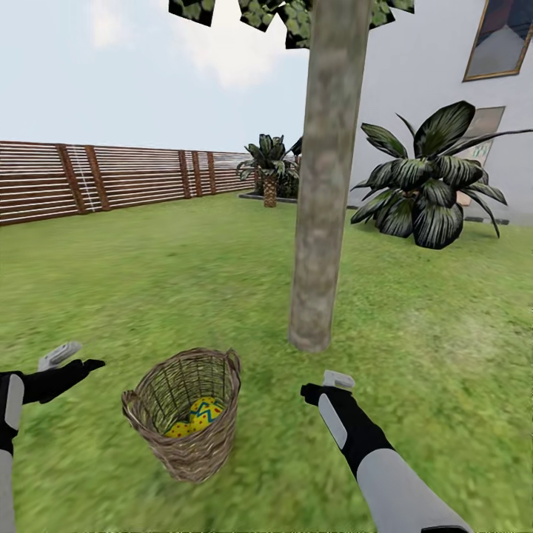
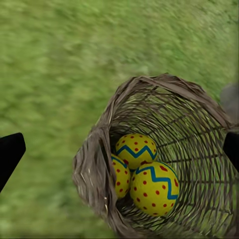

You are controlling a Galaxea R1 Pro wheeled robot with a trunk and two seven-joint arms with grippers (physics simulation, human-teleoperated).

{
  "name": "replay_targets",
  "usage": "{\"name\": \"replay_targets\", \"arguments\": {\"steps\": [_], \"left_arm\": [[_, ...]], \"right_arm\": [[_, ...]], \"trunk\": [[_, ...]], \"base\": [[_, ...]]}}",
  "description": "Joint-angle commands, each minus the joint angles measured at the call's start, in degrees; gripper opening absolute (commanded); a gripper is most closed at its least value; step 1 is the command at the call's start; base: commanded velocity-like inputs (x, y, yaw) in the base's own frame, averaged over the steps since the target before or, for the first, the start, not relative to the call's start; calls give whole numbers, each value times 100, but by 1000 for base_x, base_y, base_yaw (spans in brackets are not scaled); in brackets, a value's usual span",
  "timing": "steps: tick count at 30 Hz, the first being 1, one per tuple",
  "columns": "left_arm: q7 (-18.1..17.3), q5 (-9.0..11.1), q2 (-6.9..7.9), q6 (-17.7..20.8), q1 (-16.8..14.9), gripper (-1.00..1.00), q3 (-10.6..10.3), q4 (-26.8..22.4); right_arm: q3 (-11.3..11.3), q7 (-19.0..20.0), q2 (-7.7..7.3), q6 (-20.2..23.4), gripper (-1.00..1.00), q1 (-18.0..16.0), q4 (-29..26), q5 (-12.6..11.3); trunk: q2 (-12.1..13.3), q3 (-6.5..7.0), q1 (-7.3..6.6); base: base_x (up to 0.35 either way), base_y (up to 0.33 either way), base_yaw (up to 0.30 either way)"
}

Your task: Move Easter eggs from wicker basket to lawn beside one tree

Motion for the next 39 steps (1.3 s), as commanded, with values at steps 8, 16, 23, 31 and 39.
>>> {"name": "replay_targets", "arguments": {"steps": [8,16,23,31,39], "left_arm": [[-23,-8,0,29,-4,100,36,-2],[-30,9,37,37,-1,100,41,6],[-40,12,55,13,4,100,112,6],[-40,8,56,10,4,100,191,6],[-40,14,53,4,4,100,195,6]], "right_arm": [[339,-8,2,38,100,-2,-62,-51],[393,106,2,39,100,-2,-93,-81],[395,122,2,39,100,-2,-93,-82],[395,138,2,39,100,-2,-93,-83],[395,155,2,1430,100,126,-1276,-218]], "trunk": [[320,138,-178],[520,228,-288],[520,228,-288],[520,228,-288],[520,228,-288]], "base": [[-38,15,0],[-154,132,0],[-14,70,139],[-1,262,236],[0,223,25]]}}
